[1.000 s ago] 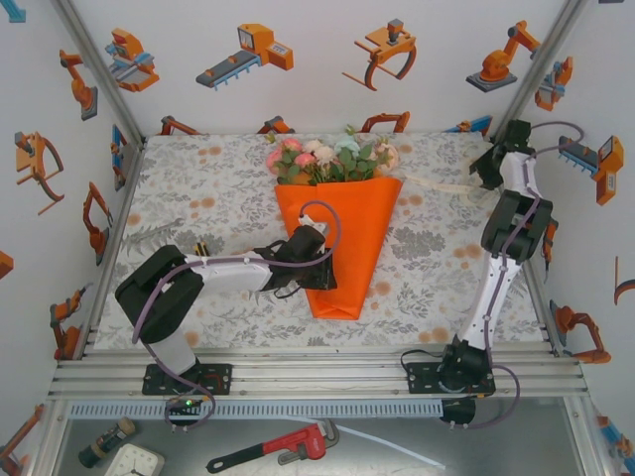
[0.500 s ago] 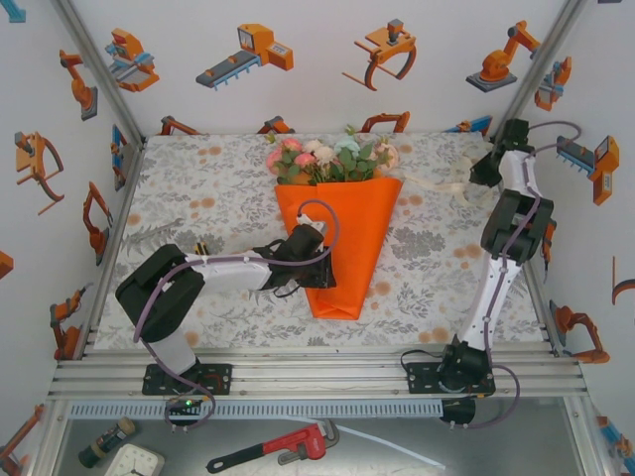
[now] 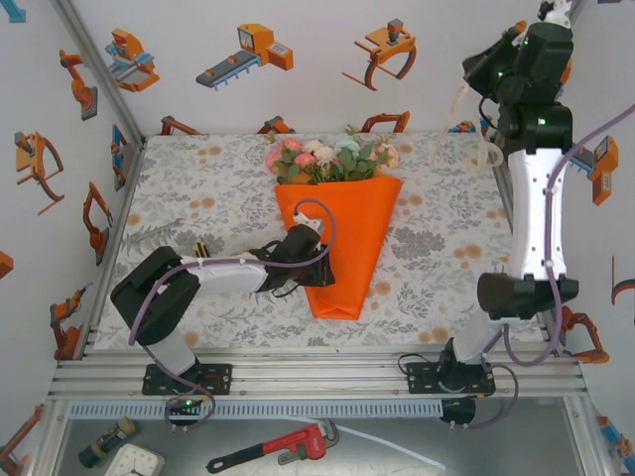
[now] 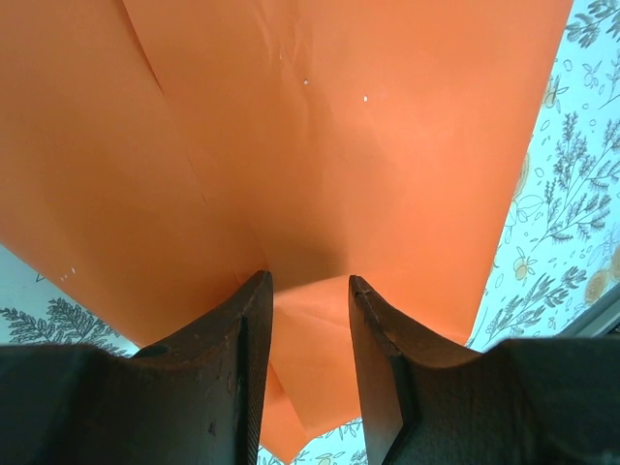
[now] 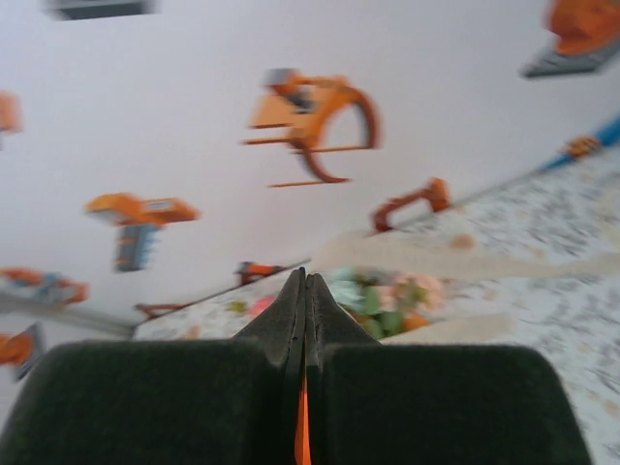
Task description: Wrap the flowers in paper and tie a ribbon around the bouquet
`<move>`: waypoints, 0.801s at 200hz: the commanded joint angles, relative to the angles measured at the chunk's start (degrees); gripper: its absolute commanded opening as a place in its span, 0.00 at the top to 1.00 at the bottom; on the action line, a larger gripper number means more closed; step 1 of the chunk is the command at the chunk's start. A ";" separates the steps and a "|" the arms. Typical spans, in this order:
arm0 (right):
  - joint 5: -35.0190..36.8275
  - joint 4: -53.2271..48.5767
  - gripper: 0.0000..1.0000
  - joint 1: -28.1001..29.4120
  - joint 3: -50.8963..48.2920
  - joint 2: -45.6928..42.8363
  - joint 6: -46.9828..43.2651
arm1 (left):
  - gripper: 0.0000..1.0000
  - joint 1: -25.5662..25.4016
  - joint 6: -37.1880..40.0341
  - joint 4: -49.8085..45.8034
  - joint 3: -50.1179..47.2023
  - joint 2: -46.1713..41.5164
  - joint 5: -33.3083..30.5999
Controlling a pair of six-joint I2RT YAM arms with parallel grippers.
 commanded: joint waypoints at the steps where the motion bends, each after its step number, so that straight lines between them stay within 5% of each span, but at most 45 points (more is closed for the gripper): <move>1: 3.06 -1.26 1.00 7.08 -1.67 -2.25 -1.13 | 0.61 0.24 1.33 2.30 -0.65 -1.33 -1.31; 38: 14.35 8.70 1.00 30.43 -17.86 -9.64 2.33 | 0.61 0.23 2.31 2.62 -1.15 -1.83 -2.99; 77: 25.29 13.51 1.00 49.37 -22.25 -3.37 5.17 | 0.61 -1.01 2.00 4.16 -3.69 -4.73 -6.06; 82: 25.29 13.64 0.94 50.67 -21.12 -1.98 4.01 | 0.61 -1.16 1.75 4.33 -4.08 -5.08 -6.59; 102: 24.95 8.61 0.63 52.43 -14.45 2.16 0.10 | 0.61 -1.43 1.17 4.78 -4.96 -5.39 -7.47; 127: 28.74 7.87 0.39 50.24 -17.10 -1.27 -5.64 | 0.61 -2.13 0.97 4.76 -4.70 -5.59 -8.21; 160: 24.86 7.52 0.33 39.40 -28.97 -10.93 -7.56 | 0.60 -2.47 1.03 2.06 -3.57 -7.46 -9.79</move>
